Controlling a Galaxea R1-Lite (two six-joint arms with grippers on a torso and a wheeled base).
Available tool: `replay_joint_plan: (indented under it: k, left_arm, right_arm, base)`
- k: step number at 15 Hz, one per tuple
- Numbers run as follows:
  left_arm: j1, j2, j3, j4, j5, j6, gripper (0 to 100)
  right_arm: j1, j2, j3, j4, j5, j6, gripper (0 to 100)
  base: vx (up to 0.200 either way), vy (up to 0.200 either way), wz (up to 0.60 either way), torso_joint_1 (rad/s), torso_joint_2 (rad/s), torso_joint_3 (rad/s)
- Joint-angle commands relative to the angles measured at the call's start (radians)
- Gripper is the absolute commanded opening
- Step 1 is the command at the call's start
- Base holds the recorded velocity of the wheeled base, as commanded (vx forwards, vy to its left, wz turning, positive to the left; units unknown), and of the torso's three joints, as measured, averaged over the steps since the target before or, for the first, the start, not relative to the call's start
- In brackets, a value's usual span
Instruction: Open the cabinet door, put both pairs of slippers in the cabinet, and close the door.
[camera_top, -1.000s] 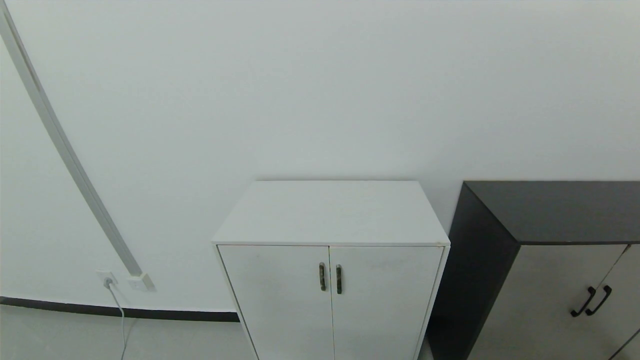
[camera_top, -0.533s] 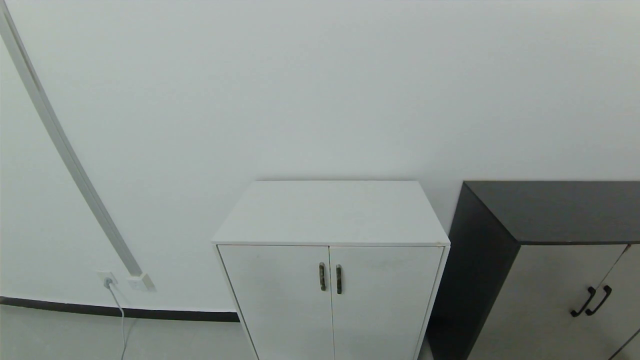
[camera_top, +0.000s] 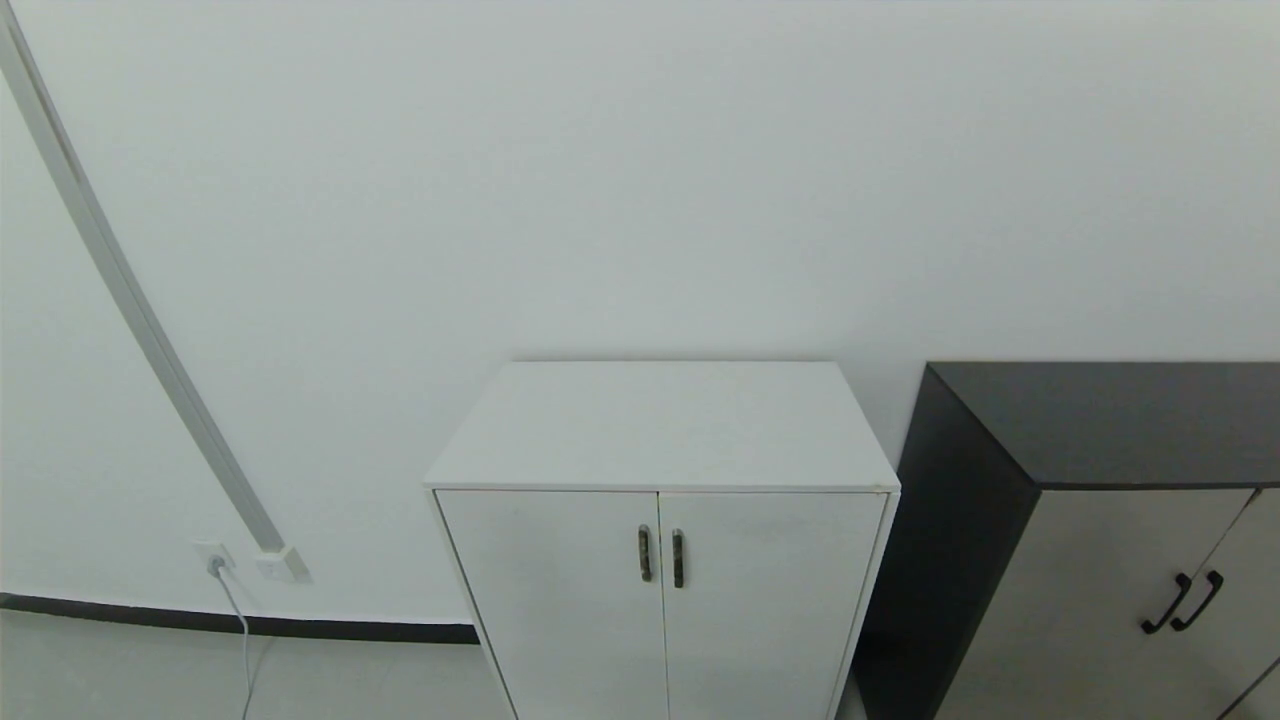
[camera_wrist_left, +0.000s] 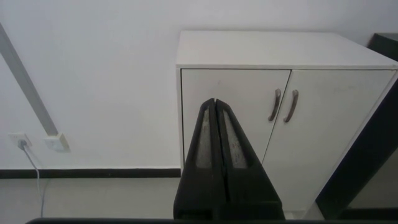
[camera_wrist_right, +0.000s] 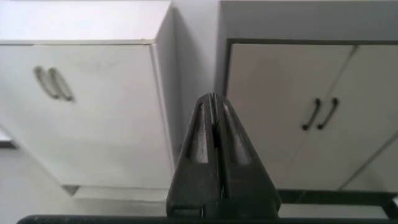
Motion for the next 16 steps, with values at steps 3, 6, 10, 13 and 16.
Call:
replay_joint_plan:
  k: [3, 6, 10, 13, 16]
  left_arm:
    - [0.000, 0.000, 0.000, 0.000, 0.000, 0.000, 0]
    - [0.000, 0.000, 0.000, 0.000, -0.002, 0.001, 0]
    - [0.000, 0.000, 0.000, 0.000, -0.002, 0.004, 0]
    - [0.000, 0.000, 0.000, 0.000, -0.002, 0.006, 0]
    - [0.000, 0.000, 0.000, 0.000, -0.002, 0.006, 0]
  right_arm:
    - [0.001, -0.092, 0.001, 0.003, 0.002, 0.009, 0]
    - [0.006, -0.090, 0.004, 0.000, 0.019, 0.053, 0]
    - [0.006, -0.089, 0.004, -0.002, 0.037, 0.081, 0]
    - [0.006, -0.090, 0.004, -0.002, 0.037, 0.083, 0]
    - [0.006, -0.090, 0.004, -0.002, 0.036, 0.083, 0]
  base:
    - [0.000, 0.000, 0.00, 0.000, 0.00, 0.000]
    - [0.000, 0.000, 0.00, 0.000, 0.00, 0.000]
    - [0.000, 0.000, 0.00, 0.000, 0.00, 0.000]
    - [0.000, 0.000, 0.00, 0.000, 0.00, 0.000]
    - [0.000, 0.000, 0.00, 0.000, 0.00, 0.000]
